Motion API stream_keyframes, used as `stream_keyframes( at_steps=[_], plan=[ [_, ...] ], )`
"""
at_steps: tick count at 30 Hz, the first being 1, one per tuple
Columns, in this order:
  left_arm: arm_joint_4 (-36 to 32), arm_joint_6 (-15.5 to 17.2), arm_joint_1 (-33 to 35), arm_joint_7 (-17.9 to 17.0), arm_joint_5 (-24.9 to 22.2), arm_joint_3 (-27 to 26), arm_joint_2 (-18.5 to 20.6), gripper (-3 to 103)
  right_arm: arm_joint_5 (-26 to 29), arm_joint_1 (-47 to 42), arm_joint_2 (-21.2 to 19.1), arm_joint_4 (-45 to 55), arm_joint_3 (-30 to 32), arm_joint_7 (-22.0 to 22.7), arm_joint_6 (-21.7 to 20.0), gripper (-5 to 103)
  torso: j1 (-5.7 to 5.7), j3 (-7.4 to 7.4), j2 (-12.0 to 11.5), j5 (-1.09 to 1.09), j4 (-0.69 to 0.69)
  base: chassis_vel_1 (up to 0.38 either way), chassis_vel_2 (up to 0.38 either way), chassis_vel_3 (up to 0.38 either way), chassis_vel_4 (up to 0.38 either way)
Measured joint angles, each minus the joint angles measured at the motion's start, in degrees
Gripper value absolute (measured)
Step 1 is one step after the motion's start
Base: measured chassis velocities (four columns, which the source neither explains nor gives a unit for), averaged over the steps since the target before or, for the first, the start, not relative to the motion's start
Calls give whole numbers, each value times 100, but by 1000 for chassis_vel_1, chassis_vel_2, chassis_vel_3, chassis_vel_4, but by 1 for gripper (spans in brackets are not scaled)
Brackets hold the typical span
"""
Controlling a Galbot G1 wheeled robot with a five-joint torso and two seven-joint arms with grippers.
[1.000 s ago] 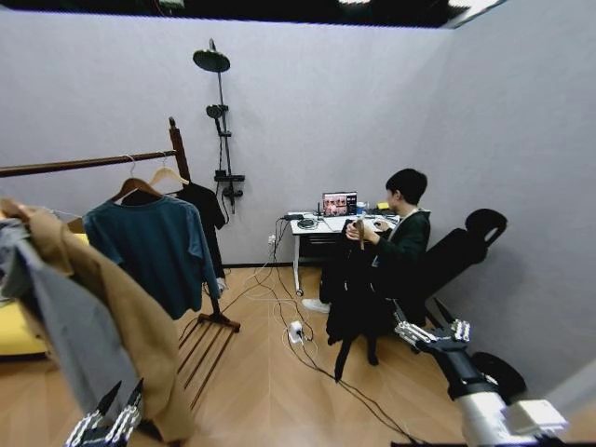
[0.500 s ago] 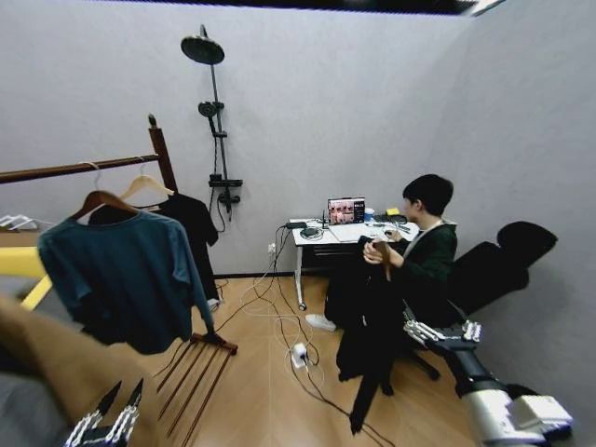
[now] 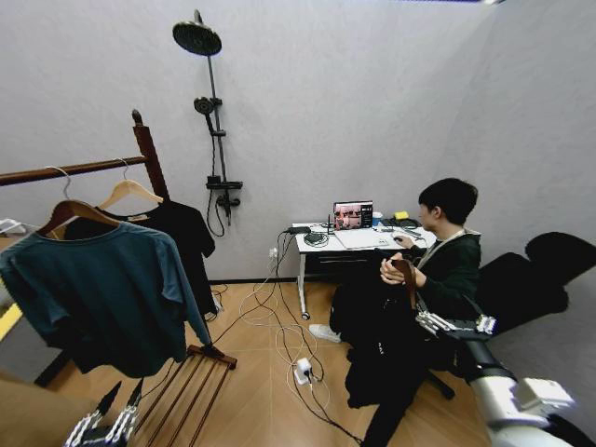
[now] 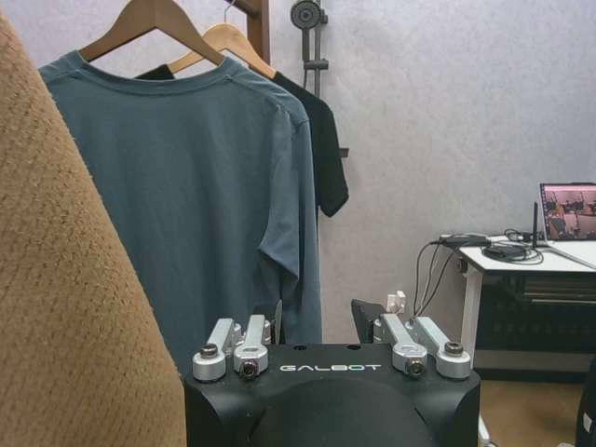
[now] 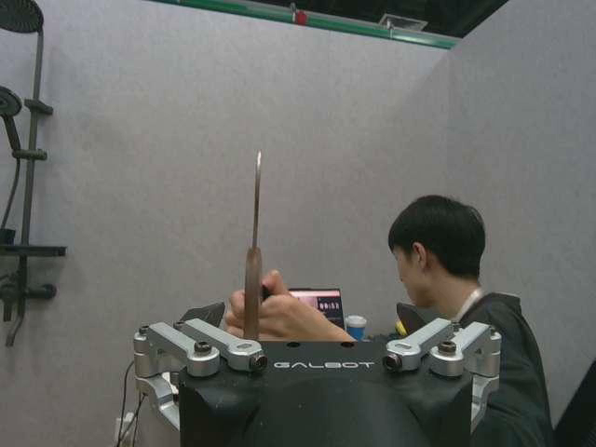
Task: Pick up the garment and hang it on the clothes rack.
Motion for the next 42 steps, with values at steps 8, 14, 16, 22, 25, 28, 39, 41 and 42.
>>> stream_keyframes(
  at_steps=[8, 14, 16, 22, 25, 28, 39, 41, 42],
  plan=[
    [0, 0, 0, -1, 0, 0, 0, 46, 387, 768, -407, -546, -159, -190, -124, 100, 10, 3, -4, 2, 3, 5, -22, -20, 4],
    [0, 0, 0, -1, 0, 0, 0, 46, 442, 1210, -552, -647, -410, -342, -200, 100, 10, 3, -4, 0, 0, 0, 0, 0, 0],
    [0, 0, 0, -1, 0, 0, 0, 46, 444, 1274, -575, -690, -431, -333, -232, 100, 9, 3, -3, -1, 0, 0, 0, 0, 0],
    [0, 0, 0, 0, 0, 0, 0, 46, 495, 1808, -800, -1133, -657, -365, -339, 96, 8, 3, -4, 0, 2, 0, 0, 0, 0],
    [0, 0, 0, 0, 0, 0, 0, 46, 494, 1990, -854, -1255, -817, -413, -342, 89, 9, 3, -4, 0, 2, 0, 0, 0, 0],
    [0, 0, 0, 0, 0, 0, 0, 46, 485, 2145, -872, -1348, -1020, -432, -347, 89, 8, 3, -3, 0, 2, 0, 0, 0, 0],
    [0, 0, 0, 0, 0, 0, 0, 46, 196, 2819, -875, -1790, -1640, -464, -287, 81, 8, 2, -4, 0, 2, 0, 0, 0, 0],
    [0, 0, 0, -1, 0, 0, 0, 46, 192, 2841, -875, -1790, -1655, -459, -286, 78, 8, 2, -4, 0, 2, 0, 0, 0, 0],
    [0, 0, 0, 0, 0, 0, 0, 46, 169, 2845, -875, -1776, -1657, -447, -288, 75, 8, 3, -4, -1, 2, 0, 0, 0, 0]
  ],
)
